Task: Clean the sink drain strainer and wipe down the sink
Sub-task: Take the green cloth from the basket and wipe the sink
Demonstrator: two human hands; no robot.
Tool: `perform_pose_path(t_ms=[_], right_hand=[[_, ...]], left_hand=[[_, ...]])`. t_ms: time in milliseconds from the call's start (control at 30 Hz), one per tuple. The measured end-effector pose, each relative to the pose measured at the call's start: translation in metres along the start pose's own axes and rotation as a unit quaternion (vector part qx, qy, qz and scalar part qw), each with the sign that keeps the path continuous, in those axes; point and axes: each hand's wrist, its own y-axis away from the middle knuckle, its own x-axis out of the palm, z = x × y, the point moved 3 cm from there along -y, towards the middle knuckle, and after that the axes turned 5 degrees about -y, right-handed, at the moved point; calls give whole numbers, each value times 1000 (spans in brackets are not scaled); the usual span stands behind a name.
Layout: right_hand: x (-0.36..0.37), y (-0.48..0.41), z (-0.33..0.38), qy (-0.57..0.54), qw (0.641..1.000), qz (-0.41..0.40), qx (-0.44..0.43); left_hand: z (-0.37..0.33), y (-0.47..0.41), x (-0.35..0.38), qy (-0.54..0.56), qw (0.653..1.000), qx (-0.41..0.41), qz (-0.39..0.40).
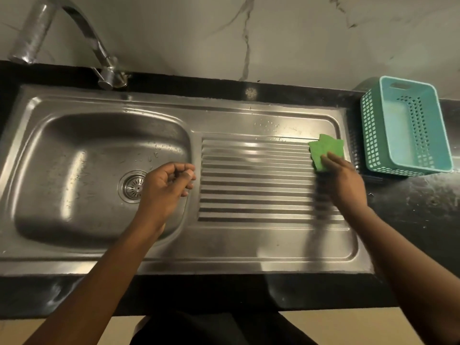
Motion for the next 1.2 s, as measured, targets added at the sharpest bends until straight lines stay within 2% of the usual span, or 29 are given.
perform_pose_path(t_ms=[100, 200, 267, 333, 433, 500, 600, 667, 833, 933, 1033, 1067, 1100, 1200], right_hand=[[9, -9, 9, -14, 997, -42, 61], [32, -18, 64, -69, 991, -61, 93], [52, -20, 117, -88, 995, -35, 39], [71, -20, 180, -92, 994, 7, -57], [86, -23, 259, -54, 983, 53, -169], [87, -27, 274, -23, 976, 77, -204], [75, -33, 241, 1, 965, 87, -246], [64, -36, 197, -4, 976, 74, -206], [17, -40, 65, -8, 999, 18, -42], [9, -44, 32, -4, 999, -10, 32], [26, -44, 65, -72, 982, -85, 152], [33, -42, 88, -95, 976, -103, 164], [43, -39, 114, -109, 977, -104, 149], [75, -26, 190, -92, 994, -46, 34]], left_hand=[[0, 0, -2, 1, 1000, -1, 3], [2, 2, -2, 0, 1000, -9, 7], [2, 2, -2, 0, 1000, -15, 12], [2, 2, -2, -3, 1000, -15, 10], [-1, 0, -5, -9, 1000, -2, -7], [-2, -1, -6, -13, 1000, 8, -14], [-2, -5, -4, -7, 1000, 8, -11], [-2, -6, -4, 2, 1000, 8, -10], [0, -6, -7, 10, 1000, 4, -4], [3, -6, -12, 14, 1000, -1, -2], [7, -7, -19, 13, 1000, 1, -11], [7, -8, -20, 14, 1000, -1, -13], [7, -9, -20, 14, 1000, -2, -12], [5, -10, -17, 11, 1000, 1, -4]])
